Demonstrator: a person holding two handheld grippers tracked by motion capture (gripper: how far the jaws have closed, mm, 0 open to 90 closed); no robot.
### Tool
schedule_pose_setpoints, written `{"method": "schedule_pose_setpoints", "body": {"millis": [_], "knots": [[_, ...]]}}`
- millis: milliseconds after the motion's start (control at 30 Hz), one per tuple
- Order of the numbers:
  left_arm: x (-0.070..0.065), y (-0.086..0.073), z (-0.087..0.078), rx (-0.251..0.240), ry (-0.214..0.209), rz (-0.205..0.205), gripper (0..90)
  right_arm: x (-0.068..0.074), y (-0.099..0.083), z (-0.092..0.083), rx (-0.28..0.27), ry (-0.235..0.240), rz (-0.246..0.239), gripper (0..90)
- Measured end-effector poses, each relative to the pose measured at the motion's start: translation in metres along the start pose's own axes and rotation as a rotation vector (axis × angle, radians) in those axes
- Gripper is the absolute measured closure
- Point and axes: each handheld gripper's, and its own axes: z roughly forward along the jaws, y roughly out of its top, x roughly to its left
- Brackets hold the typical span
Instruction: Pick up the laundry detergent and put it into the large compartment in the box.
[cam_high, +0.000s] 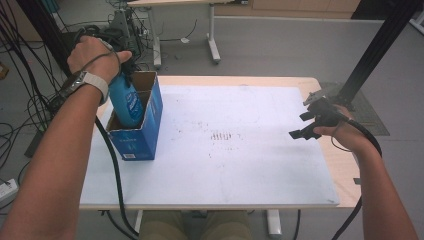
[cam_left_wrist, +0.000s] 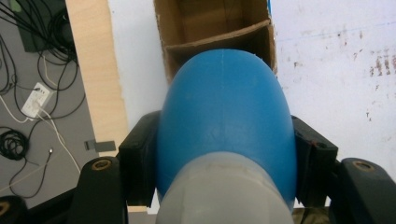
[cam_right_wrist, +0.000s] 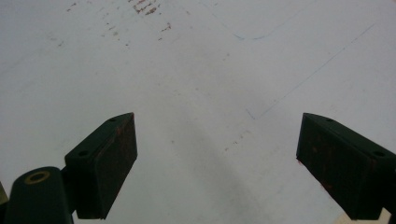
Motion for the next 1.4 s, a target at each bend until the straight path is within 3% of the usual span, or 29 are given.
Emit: {"method": "schedule_pose_setpoints", "body": {"millis": [233,1400], "knots": [[-0.001,-0.003,0.005,-0.017,0.005,0.004,37.7,0.001,-0.002,-0.001,-0.002,-0.005,0.003,12.4],[-0.001,0.001,0.050,0.005,0.001,0.012,37.8,0.001,-0.005,0.005,0.010,0.003,0.014,12.5]]}}
